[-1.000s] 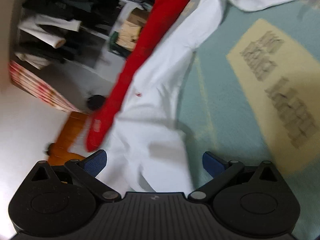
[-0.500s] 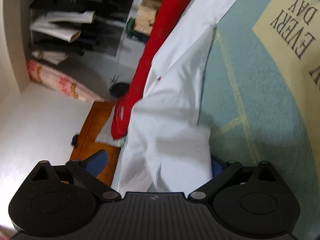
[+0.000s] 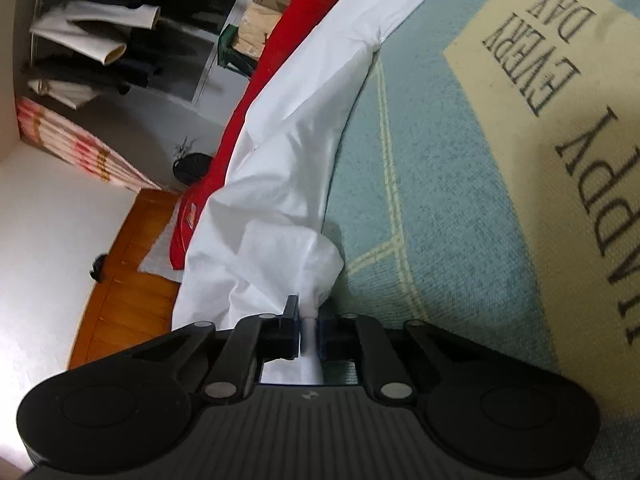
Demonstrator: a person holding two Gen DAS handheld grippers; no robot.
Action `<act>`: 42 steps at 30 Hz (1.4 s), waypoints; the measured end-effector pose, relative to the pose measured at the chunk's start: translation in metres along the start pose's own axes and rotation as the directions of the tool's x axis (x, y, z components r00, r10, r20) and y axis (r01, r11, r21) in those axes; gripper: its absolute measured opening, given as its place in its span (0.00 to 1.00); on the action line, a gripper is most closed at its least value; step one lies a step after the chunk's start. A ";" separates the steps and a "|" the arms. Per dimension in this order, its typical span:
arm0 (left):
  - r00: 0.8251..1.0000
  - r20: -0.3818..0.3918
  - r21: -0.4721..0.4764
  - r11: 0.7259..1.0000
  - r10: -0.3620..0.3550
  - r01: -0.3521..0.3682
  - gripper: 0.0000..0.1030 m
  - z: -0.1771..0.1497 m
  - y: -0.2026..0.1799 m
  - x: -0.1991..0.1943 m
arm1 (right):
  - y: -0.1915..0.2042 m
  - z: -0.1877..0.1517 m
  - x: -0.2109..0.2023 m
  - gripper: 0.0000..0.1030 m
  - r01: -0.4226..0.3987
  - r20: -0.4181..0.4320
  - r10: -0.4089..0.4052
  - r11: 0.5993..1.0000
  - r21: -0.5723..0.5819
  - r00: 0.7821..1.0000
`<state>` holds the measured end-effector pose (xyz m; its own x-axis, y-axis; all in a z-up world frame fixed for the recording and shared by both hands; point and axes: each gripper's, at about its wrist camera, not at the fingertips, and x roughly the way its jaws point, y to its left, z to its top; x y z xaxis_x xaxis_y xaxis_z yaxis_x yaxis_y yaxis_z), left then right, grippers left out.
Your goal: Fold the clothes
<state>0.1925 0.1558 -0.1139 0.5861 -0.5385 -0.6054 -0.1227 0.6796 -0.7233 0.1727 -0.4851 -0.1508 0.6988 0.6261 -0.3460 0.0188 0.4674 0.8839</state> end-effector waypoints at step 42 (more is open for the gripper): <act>0.996 0.037 0.390 0.917 0.081 -0.089 0.42 -0.041 -0.066 -0.048 | 0.051 -0.048 -0.111 0.74 0.250 0.141 -0.233 0.961 -0.118 0.962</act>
<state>0.1398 0.1161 -0.0504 0.6036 -0.4631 -0.6490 0.1479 0.8649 -0.4797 0.0620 -0.5003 -0.0823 0.7688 0.4059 -0.4942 0.1084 0.6789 0.7262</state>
